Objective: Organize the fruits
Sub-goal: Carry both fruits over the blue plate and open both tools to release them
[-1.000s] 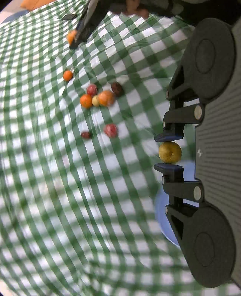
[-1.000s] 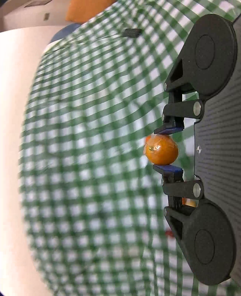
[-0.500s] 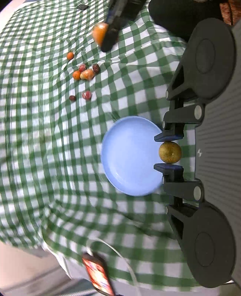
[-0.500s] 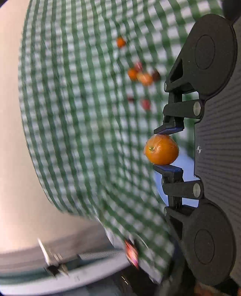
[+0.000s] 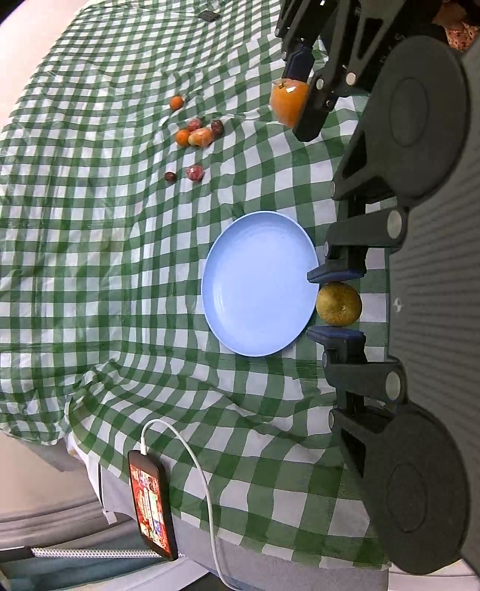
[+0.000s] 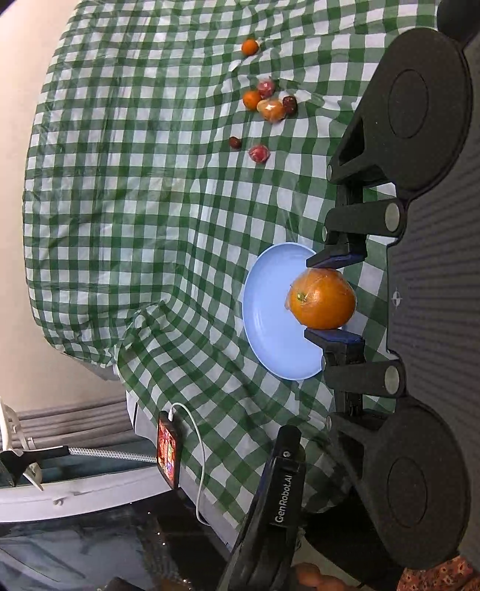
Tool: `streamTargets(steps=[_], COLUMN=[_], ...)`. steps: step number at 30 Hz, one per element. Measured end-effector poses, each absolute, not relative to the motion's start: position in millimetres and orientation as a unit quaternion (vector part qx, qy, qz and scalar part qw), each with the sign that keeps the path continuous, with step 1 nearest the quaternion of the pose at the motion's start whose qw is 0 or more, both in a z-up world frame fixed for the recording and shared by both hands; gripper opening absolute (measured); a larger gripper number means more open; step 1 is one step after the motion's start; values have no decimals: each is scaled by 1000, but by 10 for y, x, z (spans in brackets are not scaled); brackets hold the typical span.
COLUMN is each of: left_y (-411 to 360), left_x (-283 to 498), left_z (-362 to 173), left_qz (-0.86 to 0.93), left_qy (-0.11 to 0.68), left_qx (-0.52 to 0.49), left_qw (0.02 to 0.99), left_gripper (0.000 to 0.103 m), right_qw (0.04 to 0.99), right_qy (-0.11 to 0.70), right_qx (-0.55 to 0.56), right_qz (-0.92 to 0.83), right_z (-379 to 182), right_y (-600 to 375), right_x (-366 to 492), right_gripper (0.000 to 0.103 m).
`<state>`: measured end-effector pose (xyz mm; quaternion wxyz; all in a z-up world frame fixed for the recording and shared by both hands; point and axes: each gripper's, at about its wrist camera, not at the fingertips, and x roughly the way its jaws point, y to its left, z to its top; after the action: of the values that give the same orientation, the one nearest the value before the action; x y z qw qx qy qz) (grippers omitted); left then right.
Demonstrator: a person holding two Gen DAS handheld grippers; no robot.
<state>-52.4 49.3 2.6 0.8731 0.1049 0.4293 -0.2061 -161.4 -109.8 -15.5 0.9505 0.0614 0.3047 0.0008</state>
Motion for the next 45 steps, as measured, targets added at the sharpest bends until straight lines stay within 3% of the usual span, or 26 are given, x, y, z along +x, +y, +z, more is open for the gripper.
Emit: streamTargets(steps=[28, 45], left_y=[402, -98], left_x=[-4, 760], left_z=[15, -657], left_qz=[-206, -214], left_qy=[428, 477], left_qx=[62, 105], left_qw=[878, 846], left_gripper=[27, 27], right_qw=[940, 918], right_qy=[338, 394], right_qx=[45, 48], right_qz=[0, 15], right_z=[-387, -882], right_y=[-1199, -1295], right_x=[-1219, -394], right_gripper=[35, 35])
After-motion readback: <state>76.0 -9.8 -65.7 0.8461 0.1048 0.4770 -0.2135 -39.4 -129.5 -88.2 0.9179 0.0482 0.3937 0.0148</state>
